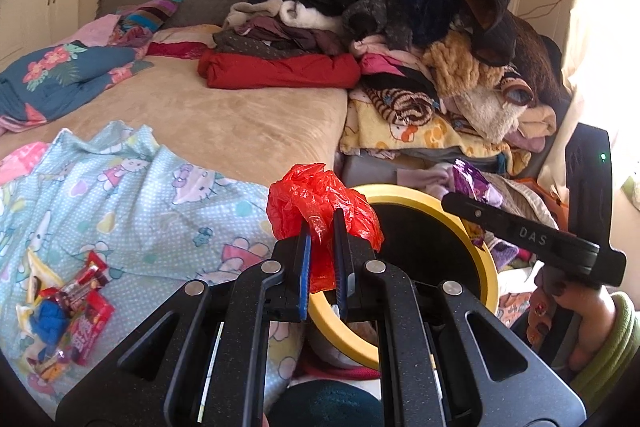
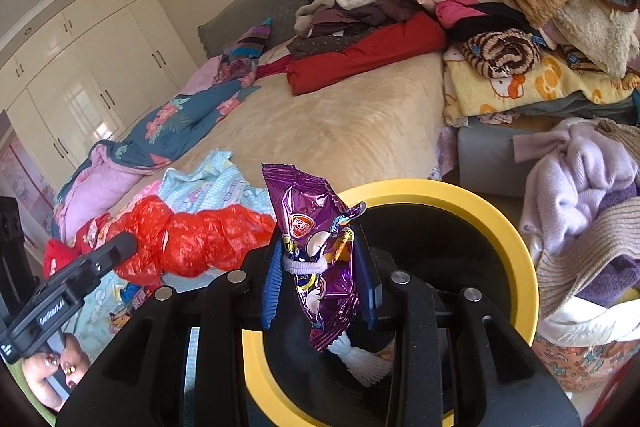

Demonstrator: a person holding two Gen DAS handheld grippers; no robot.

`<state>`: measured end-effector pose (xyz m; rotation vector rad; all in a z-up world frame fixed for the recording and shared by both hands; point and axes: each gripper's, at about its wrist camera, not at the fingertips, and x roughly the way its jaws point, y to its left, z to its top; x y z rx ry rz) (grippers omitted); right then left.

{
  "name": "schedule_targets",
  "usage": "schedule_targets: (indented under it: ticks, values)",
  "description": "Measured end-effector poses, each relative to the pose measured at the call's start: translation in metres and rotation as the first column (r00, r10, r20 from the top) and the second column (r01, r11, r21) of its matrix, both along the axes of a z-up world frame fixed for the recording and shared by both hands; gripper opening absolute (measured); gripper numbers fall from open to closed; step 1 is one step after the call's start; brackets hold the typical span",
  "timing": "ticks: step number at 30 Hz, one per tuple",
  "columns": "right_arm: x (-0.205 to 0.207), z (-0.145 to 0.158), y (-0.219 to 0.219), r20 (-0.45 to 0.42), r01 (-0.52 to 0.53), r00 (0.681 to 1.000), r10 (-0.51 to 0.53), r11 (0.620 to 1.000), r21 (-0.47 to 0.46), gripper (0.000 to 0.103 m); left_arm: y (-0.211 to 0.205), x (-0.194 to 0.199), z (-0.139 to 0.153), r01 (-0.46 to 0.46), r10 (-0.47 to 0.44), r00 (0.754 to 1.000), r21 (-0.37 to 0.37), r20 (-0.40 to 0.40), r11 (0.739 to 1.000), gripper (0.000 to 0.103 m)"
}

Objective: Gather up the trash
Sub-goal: 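Carry the red bag and purple wrapper over the yellow-rimmed bin with both tools, then open both tools to drop the red bag and purple wrapper into the bin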

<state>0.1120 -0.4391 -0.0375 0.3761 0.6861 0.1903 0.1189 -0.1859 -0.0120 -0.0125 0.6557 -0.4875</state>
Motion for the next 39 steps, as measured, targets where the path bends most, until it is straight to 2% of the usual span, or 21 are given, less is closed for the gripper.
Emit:
schedule_targets:
  ticks: [12, 25, 33, 35, 36, 37, 38, 39]
  values:
    - [0.000, -0.017, -0.024, -0.029, 0.071, 0.997, -0.070, 0.998, 0.002, 0.030, -0.025, -0.007, -0.019, 0.074, -0.073, 0.996, 0.024, -0.051, 0.997, 0.006]
    - [0.006, -0.033, -0.038, -0.068, 0.098, 0.993, -0.097, 0.995, 0.009, 0.031, -0.054, -0.010, -0.050, 0.168, -0.158, 0.978, 0.067, -0.138, 0.983, 0.006]
    - [0.010, -0.039, -0.039, -0.081, 0.098, 0.992, -0.099, 0.995, -0.010, 0.038, -0.064, -0.010, -0.064, 0.216, -0.202, 0.962, 0.059, -0.183, 0.975, 0.006]
    - [0.010, -0.042, -0.041, -0.093, 0.104, 0.990, -0.103, 0.995, -0.001, 0.046, -0.063, -0.010, -0.065, 0.213, -0.199, 0.962, 0.053, -0.187, 0.976, 0.017]
    - [0.011, -0.044, -0.041, -0.099, 0.108, 0.989, -0.107, 0.994, -0.003, 0.052, -0.061, -0.009, -0.064, 0.200, -0.187, 0.965, 0.055, -0.181, 0.978, 0.037]
    - [0.011, -0.046, -0.040, -0.103, 0.110, 0.989, -0.110, 0.994, -0.011, 0.059, -0.060, -0.009, -0.064, 0.192, -0.180, 0.967, 0.050, -0.179, 0.980, 0.052]
    - [0.010, -0.047, -0.039, -0.105, 0.113, 0.988, -0.115, 0.993, -0.021, 0.061, -0.056, -0.007, -0.062, 0.180, -0.172, 0.968, 0.028, -0.181, 0.983, 0.057]
    - [0.010, -0.047, -0.039, -0.103, 0.114, 0.988, -0.117, 0.993, -0.028, 0.062, -0.053, -0.006, -0.061, 0.171, -0.166, 0.969, 0.012, -0.182, 0.985, 0.067]
